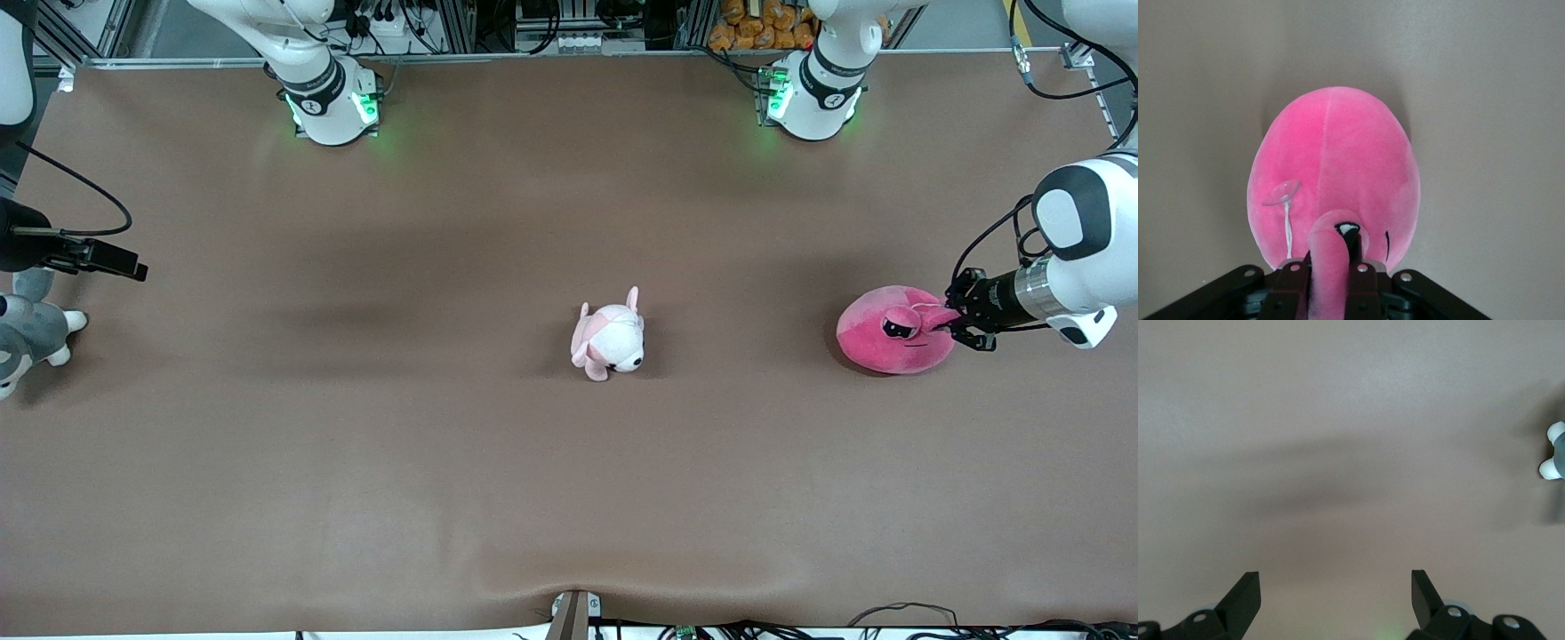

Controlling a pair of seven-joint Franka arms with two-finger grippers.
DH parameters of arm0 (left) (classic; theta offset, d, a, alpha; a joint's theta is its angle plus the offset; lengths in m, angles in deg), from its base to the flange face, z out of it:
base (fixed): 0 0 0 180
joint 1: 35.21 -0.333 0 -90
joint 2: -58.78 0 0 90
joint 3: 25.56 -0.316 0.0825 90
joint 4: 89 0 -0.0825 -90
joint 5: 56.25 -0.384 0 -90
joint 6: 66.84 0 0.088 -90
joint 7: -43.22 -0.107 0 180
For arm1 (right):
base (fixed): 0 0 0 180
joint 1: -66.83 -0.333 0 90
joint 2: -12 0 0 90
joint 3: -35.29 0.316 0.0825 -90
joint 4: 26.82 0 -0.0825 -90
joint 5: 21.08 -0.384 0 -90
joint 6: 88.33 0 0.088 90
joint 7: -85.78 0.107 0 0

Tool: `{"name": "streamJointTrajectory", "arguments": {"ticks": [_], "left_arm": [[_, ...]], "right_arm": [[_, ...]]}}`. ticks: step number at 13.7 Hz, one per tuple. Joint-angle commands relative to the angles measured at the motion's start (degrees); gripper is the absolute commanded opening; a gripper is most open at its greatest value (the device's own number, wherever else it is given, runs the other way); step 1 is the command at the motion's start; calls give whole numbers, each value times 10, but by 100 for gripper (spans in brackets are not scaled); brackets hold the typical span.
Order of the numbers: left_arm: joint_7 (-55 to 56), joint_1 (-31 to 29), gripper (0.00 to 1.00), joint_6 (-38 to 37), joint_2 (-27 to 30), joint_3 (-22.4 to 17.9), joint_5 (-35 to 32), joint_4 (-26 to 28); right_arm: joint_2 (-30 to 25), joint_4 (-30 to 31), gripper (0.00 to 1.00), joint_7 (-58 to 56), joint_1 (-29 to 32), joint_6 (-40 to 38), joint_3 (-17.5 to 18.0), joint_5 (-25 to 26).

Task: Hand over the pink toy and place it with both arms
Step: 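Lift the pink plush off the table with the left gripper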

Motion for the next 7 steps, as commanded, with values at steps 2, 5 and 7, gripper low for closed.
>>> {"name": "streamJointTrajectory", "arguments": {"ticks": [2, 5, 7], "left_arm": [[-20, -11, 0, -58, 8, 2, 42, -41], [-26, -10, 0, -126, 7, 2, 71, -99], [-28, -11, 0, -168, 8, 2, 93, -130]], "right_arm": [[5, -3, 100, 7, 5, -5, 4, 8], [5, -3, 100, 5, 5, -6, 4, 7], [5, -4, 100, 8, 3, -8, 4, 7]]}}
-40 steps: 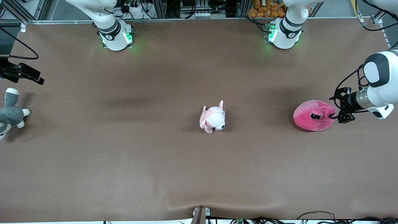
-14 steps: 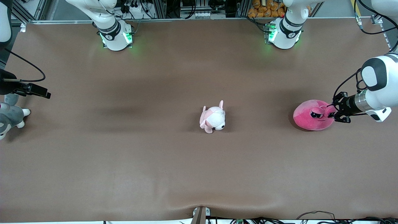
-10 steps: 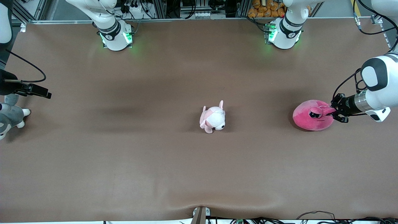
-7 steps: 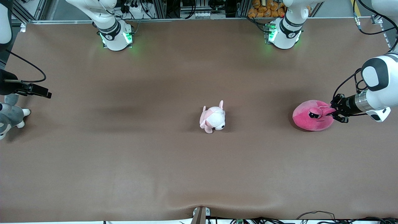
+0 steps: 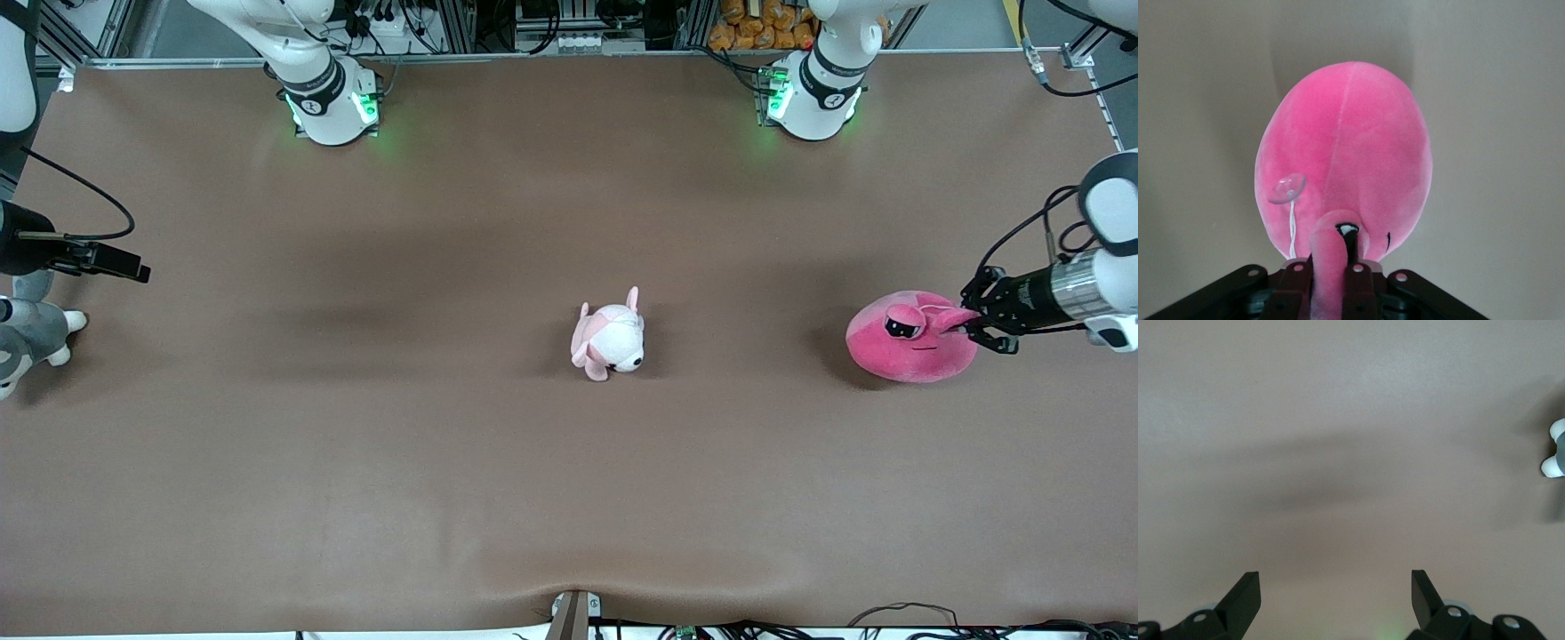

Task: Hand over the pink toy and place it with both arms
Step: 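Lift the pink plush off the table with the left gripper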

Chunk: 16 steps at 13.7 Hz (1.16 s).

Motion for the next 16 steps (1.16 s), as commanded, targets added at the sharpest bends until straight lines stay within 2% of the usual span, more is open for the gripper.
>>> {"name": "streamJointTrajectory", "arguments": {"ticks": [1, 4, 8, 11, 12, 15, 16], "left_arm": [[-8, -6, 0, -57, 9, 3, 34, -46], [-3, 2, 0, -83, 21, 6, 52, -72], [50, 1, 0, -111, 20, 53, 66, -129], [62, 1, 0, -110, 15, 97, 80, -161], [70, 2, 0, -110, 15, 99, 97, -165], [93, 5, 0, -110, 13, 121, 119, -192], [92, 5, 0, -110, 12, 128, 119, -197]], "right_arm": [[0, -4, 100, 11, 2, -7, 4, 6], [0, -4, 100, 24, 2, -7, 4, 3], [0, -5, 100, 63, -1, -8, 6, -4], [0, -8, 100, 90, 7, -33, 4, -49], [0, -9, 100, 113, 8, -35, 3, -65], [0, -12, 100, 210, 2, -36, 5, -116], [0, -13, 100, 253, 0, -37, 5, -149]]}}
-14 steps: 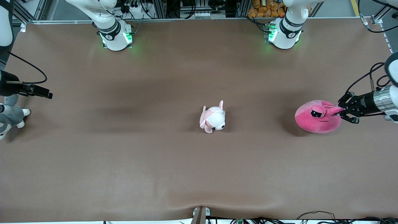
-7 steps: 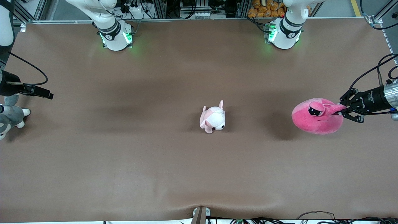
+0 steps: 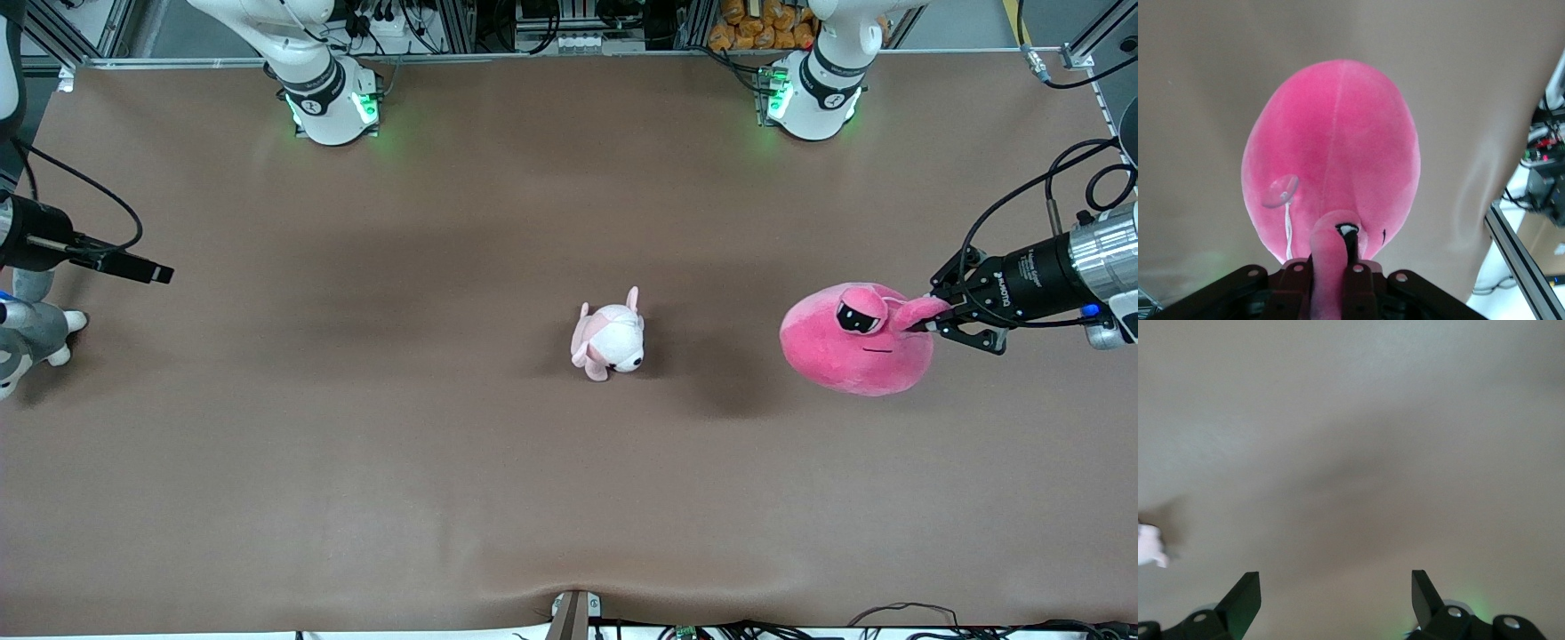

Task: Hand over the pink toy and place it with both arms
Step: 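Lift the pink plush off the table with the left gripper, then carry the plush to the middle while the right gripper reaches toward it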

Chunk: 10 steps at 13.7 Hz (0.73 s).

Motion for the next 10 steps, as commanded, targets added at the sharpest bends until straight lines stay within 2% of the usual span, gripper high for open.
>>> {"name": "streamJointTrajectory", "arguments": {"ticks": [1, 3, 6, 8, 10], "left_arm": [[13, -3, 0, -16, -6, 16, 11, -31], [18, -3, 0, -16, -6, 24, 34, -31], [70, 10, 0, -15, -6, 35, 77, -32], [97, 35, 0, -12, -6, 52, 77, -34], [124, 68, 0, -10, -6, 56, 77, -47]], "right_arm": [[0, -10, 100, 116, -2, -18, 3, -79], [0, -10, 100, 204, -5, -49, 4, -148], [-1, -20, 100, 315, -27, -46, 5, -224], [0, -22, 100, 399, -56, -41, 5, -263], [2, -22, 100, 493, -104, -5, 5, -273]]}}
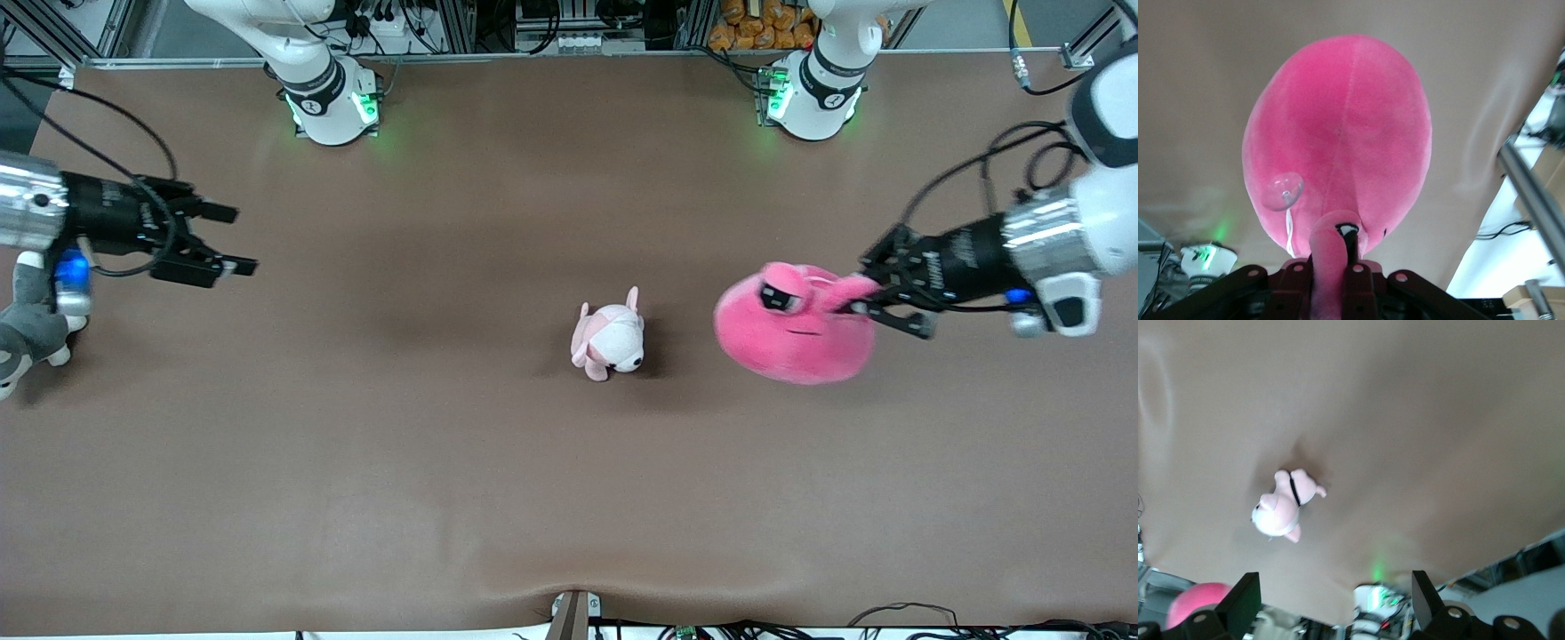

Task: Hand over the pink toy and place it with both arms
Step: 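Carry the plush to the middle while the right gripper reaches toward it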

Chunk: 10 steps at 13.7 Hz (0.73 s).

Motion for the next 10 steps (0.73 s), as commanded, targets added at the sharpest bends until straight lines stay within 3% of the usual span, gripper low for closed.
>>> {"name": "streamJointTrajectory", "arguments": {"ticks": [1, 10], "left_arm": [[38, 40, 0, -3, -6, 4, 8, -27], [183, 131, 0, 56, -15, 4, 39, -52]], "right_arm": [[3, -4, 100, 118, -63, 51, -3, -18], [24, -5, 100, 451, -275, 293, -3, -18]]}}
